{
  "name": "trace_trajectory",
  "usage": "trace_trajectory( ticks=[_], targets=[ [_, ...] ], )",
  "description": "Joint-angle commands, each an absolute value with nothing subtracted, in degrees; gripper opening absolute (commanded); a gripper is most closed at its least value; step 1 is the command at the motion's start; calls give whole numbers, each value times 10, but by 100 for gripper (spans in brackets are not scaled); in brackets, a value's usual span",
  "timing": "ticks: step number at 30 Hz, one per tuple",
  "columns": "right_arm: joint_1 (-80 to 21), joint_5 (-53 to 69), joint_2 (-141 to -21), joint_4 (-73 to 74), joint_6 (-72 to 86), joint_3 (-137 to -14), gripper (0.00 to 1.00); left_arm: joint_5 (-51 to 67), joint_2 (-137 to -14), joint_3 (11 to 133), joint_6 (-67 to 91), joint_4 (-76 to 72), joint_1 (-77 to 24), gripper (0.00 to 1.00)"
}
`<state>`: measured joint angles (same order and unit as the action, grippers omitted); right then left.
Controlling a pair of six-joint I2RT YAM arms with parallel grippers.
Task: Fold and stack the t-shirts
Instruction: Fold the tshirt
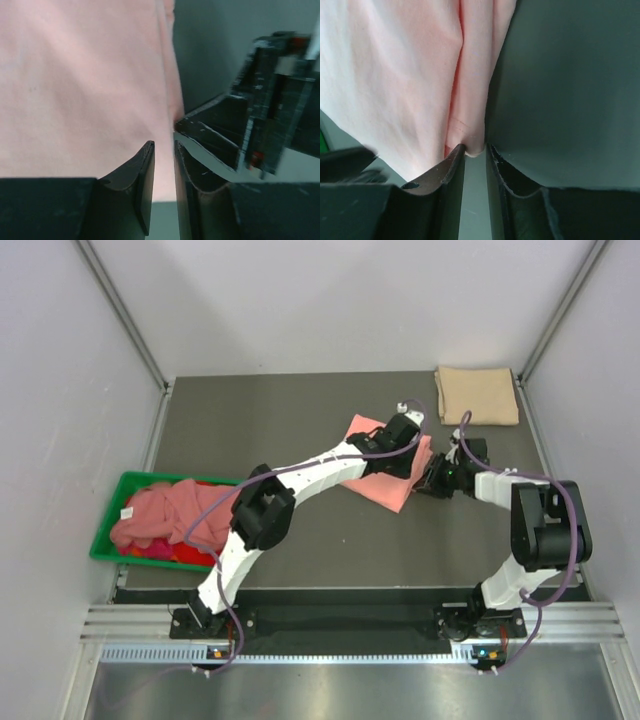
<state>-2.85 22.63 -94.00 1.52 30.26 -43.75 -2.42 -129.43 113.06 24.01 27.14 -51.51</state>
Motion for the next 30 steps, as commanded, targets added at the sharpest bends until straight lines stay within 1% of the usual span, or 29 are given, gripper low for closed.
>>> trace_trajectory(
  ticks=[1,5,7,11,15,30],
  targets=[
    [-18,236,-928,-33,303,-432,24,-69,-1317,1160,246,250,-518,28],
    [-15,250,-934,-48,303,-426,22,-99,-1343,1178,244,250,-522,29],
    [-14,254,-931,-56,303,-425,20,-94,-1354,1186,241,243,-522,30],
    [-13,258,-934,-56,300,-428,20,-88,-1359,1187,236,226,-527,32],
    [-13,258,-943,-57,301,-432,22,-98,-1370,1200,229,222,-533,34],
    [-12,248,-951,-62,308,-419,20,-126,-1411,1225,205,235,-541,34]
  ],
)
